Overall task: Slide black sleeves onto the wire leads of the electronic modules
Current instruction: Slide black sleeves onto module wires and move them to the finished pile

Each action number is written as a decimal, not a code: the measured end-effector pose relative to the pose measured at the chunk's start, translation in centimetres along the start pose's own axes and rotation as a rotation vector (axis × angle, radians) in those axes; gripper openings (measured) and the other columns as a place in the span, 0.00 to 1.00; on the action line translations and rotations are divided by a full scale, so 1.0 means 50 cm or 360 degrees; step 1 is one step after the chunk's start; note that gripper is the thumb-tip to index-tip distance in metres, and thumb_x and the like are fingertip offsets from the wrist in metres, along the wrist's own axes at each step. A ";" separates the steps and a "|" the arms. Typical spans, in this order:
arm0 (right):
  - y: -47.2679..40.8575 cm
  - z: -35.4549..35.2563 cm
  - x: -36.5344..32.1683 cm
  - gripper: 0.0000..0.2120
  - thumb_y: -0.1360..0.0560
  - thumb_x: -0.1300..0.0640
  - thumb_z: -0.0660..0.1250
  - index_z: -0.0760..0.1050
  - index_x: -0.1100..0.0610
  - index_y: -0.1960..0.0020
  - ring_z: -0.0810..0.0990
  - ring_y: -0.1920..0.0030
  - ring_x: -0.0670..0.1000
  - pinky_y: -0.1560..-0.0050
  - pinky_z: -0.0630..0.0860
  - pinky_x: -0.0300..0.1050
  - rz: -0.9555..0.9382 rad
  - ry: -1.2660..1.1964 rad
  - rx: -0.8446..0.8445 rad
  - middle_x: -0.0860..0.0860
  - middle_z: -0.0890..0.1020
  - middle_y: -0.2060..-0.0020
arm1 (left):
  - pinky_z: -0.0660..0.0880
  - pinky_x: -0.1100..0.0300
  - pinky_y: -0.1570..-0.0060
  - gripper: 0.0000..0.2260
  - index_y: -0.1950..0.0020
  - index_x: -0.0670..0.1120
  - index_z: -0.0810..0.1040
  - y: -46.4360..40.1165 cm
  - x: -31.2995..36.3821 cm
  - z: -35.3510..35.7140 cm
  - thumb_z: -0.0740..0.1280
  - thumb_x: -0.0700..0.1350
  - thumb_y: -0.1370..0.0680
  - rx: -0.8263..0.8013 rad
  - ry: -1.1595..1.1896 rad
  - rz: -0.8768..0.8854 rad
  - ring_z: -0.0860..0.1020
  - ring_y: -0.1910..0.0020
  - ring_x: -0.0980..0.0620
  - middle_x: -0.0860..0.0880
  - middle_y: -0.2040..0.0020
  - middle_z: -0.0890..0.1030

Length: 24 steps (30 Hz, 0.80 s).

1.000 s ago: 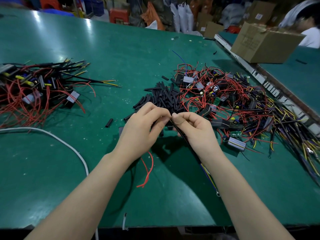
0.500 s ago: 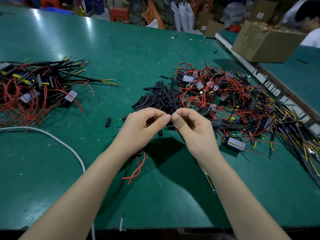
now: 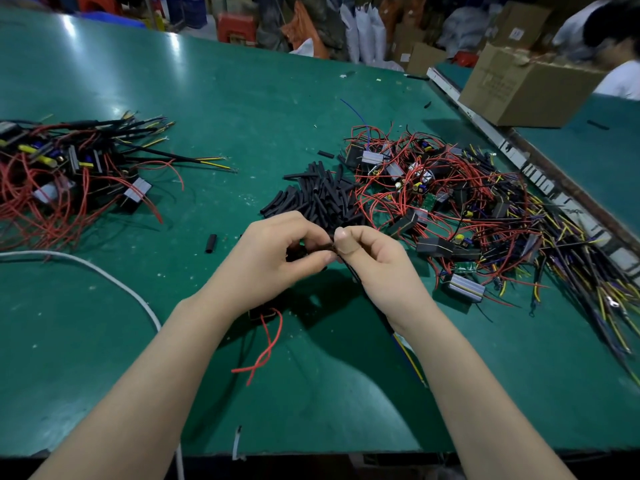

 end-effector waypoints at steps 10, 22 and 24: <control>-0.003 -0.004 0.010 0.09 0.21 0.55 0.64 0.71 0.46 0.60 0.71 0.58 0.39 0.56 0.66 0.29 -0.0451 0.0674 0.0162 0.49 0.73 0.58 | 0.74 0.56 0.61 0.15 0.60 0.48 0.80 0.003 -0.005 0.008 0.61 0.58 0.30 -0.0034 -0.0122 -0.0292 0.75 0.64 0.55 0.53 0.65 0.78; 0.001 0.002 0.013 0.08 0.22 0.57 0.64 0.77 0.62 0.55 0.72 0.60 0.48 0.61 0.72 0.50 -0.0828 0.0951 0.0446 0.50 0.73 0.57 | 0.63 0.68 0.70 0.14 0.67 0.50 0.82 -0.014 -0.005 0.011 0.65 0.47 0.22 -0.0116 0.0713 -0.0916 0.67 0.72 0.59 0.56 0.72 0.75; 0.002 0.003 0.013 0.08 0.22 0.57 0.65 0.78 0.62 0.55 0.72 0.60 0.48 0.61 0.73 0.52 -0.0833 0.0959 0.0447 0.50 0.73 0.57 | 0.62 0.66 0.70 0.16 0.67 0.47 0.81 -0.013 -0.006 0.012 0.64 0.50 0.21 -0.0091 0.0682 -0.0917 0.66 0.72 0.57 0.54 0.72 0.74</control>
Point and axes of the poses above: each hand's wrist, its own y-axis away from the middle knuckle, its own z-axis out of the palm, x = y × z, the point moved 1 cm from there along -y, towards the middle knuckle
